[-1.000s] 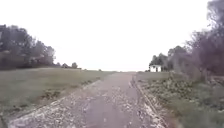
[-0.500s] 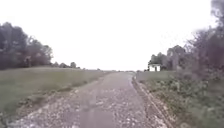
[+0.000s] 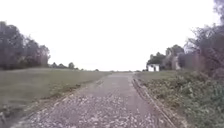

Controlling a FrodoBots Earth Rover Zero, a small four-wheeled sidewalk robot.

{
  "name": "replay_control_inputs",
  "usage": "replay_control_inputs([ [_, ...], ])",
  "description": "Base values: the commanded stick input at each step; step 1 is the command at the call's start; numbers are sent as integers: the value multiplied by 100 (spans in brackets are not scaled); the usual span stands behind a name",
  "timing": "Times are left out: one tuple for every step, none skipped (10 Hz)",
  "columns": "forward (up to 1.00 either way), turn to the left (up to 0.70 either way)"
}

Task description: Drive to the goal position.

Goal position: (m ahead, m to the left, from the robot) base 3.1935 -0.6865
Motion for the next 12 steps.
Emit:
replay_control_inputs([
  [100, 0],
  [100, 0],
  [100, 0],
  [100, 0],
  [100, 0],
  [100, 0],
  [100, 0],
  [100, 0],
  [100, 0],
  [100, 0],
  [100, 0],
  [100, 0],
])
